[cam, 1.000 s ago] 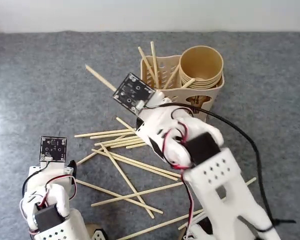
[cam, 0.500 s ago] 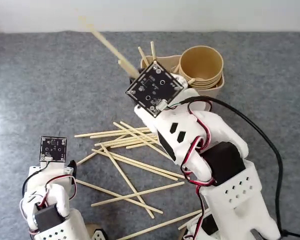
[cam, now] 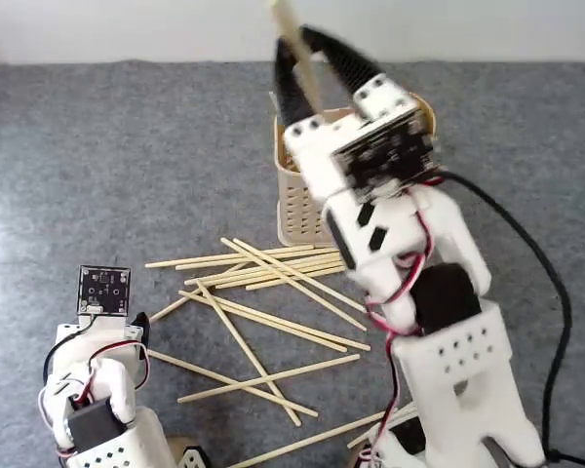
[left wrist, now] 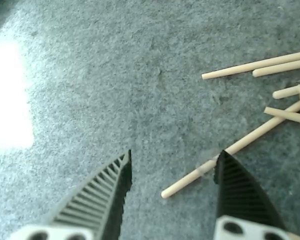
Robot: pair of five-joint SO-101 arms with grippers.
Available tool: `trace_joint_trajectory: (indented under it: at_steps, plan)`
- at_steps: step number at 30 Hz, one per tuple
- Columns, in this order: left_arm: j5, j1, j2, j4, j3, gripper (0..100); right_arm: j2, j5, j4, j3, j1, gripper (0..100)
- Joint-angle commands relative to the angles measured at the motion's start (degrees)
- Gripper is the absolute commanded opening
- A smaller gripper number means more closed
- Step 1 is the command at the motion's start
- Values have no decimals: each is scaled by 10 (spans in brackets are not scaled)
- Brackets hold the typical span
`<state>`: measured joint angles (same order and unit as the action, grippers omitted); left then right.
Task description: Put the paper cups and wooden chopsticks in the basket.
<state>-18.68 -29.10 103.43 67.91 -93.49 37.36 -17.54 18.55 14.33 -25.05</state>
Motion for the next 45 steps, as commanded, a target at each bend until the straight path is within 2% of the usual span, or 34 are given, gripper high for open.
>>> trace_joint_trajectory:
  at_steps: [1, 6, 13, 17, 23, 25, 30, 37, 40, 45]
  plan:
    - [4, 0, 8, -12, 2, 254, -44, 33, -43, -4, 35, 8]
    - [4, 0, 8, -12, 2, 254, -104, 142, -41, -5, 60, 8]
    - [4, 0, 8, -12, 2, 254, -175, 155, -38, 2, 77, 8]
    - [4, 0, 8, -12, 2, 254, -202, 154, 25, 18, 83, 21]
    - [4, 0, 8, -12, 2, 254, -182, 156, 139, 16, 83, 263]
    - [4, 0, 8, -12, 2, 254, -162, 156, 160, 17, 83, 293]
    - [4, 0, 8, -12, 2, 254, -87, 156, 262, 20, 80, 233]
    - [4, 0, 8, -12, 2, 254, 18, 156, 443, 21, 84, 9]
    - [4, 0, 8, -12, 2, 254, 40, 156, 508, 36, 84, 24]
    - [4, 0, 8, -12, 2, 254, 69, 156, 523, 106, 95, 9]
